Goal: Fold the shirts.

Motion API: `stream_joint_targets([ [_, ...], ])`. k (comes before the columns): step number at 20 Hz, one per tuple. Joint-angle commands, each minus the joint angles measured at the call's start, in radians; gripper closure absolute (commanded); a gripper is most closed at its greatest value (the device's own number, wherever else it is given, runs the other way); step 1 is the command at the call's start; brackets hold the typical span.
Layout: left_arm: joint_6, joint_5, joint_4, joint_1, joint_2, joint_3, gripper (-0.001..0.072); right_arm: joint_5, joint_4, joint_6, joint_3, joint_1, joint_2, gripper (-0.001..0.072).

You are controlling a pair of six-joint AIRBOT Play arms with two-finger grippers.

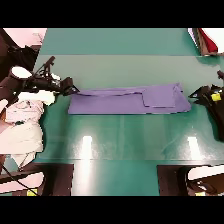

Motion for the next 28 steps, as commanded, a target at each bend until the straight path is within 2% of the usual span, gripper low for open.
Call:
stream_joint_targets([
  [1,0.000,0.027,-0.005,-0.103,-0.001,0.001,0.0683,0.029,0.057,-0.059,0.024,0.003,-0.080,0.0078],
  [3,-0.001,0.056,-0.005,-0.164,-0.001,0.001,0.0683,0.060,0.056,-0.068,0.062,0.042,-0.113,0.0077],
  [9,-0.008,0.070,-0.002,-0.320,-0.003,0.001,0.0684,0.029,0.102,-0.092,0.068,0.162,-0.137,0.0087],
  [12,-0.013,0.101,0.001,-0.370,-0.005,0.002,0.0684,-0.002,0.170,-0.092,0.068,0.187,-0.136,0.0173],
  [13,-0.031,0.110,0.002,-0.381,-0.011,0.002,0.0684,0.000,0.169,-0.092,0.068,0.200,-0.135,0.0340],
  [14,-0.044,0.111,0.002,-0.390,-0.027,0.002,0.0684,0.008,0.168,-0.093,0.068,0.206,-0.135,0.0544],
  [15,-0.045,0.107,0.000,-0.396,-0.050,0.009,0.0684,0.021,0.169,-0.103,0.068,0.216,-0.132,0.0679],
  [18,-0.044,0.082,0.001,-0.401,-0.155,0.114,0.0684,0.016,0.169,-0.105,0.068,0.228,-0.068,0.0697],
  [22,-0.045,0.076,0.003,-0.401,-0.339,0.346,0.0684,0.019,0.191,-0.043,0.069,0.264,0.109,0.0698],
  [25,-0.063,0.046,-0.005,-0.406,-0.488,0.486,0.0684,0.025,0.198,0.050,0.140,0.318,0.210,0.0699],
  [28,-0.069,0.043,-0.005,-0.430,-0.592,0.598,0.0684,0.074,0.209,0.133,0.278,0.404,0.231,0.0699],
])
